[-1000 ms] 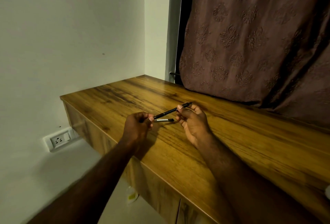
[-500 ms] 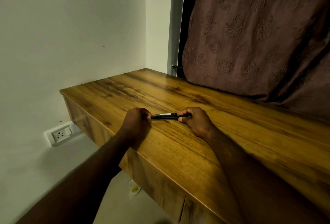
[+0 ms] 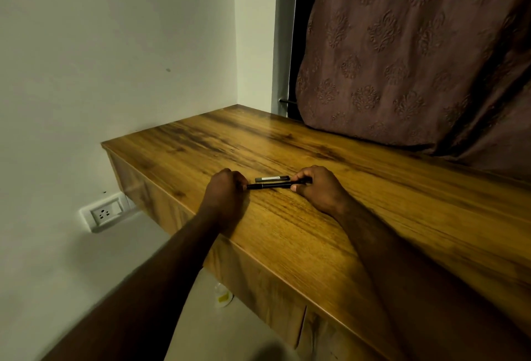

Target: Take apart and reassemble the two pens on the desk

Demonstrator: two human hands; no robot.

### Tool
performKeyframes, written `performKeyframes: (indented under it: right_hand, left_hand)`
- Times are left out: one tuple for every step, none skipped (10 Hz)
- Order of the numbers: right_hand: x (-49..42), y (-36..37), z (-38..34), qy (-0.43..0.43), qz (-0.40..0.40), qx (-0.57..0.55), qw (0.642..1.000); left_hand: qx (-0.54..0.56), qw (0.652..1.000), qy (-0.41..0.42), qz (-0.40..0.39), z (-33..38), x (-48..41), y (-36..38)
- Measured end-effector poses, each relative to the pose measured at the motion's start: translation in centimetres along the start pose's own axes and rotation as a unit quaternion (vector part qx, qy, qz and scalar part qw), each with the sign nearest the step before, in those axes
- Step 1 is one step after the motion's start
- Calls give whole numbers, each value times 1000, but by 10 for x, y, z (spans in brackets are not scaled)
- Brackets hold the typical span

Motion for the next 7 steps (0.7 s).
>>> performKeyframes:
  right_hand:
    - [1,0,3,1,-12,-11,1000]
    - [1,0,5,-6,-17,-29,999]
    - [2,0,3,-8,-13,-51,999]
    - [2,0,5,-9,7,-53,999]
    - [4,2,0,-2,12,-34,999]
    - [8,5,-8,-7,16,71,997]
    - [10,6,-12,-4,22,128,991]
  left_hand:
    - [47,999,-20,9,4,2,-3]
    - [80,996,-45,3,3,0,-4]
    - [91,994,-54,2,3,-1,-5]
    - [104,993,-53,-12,5,-2,-5]
    - [112,992,-59,-14,6,-1,-7]
    - [116,992,-56,-14,4,-1,-6]
    - [162,985,-50,-2,1,-1,-2]
Point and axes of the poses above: each hand's wrist, its own x-axis away from the middle knuckle, its own y-axis out of the palm, z = x × y, the point moved 2 cm from there along -x, towards the middle knuckle, and after that the axes turned 14 degrees about -z, right-handed, at the moved point
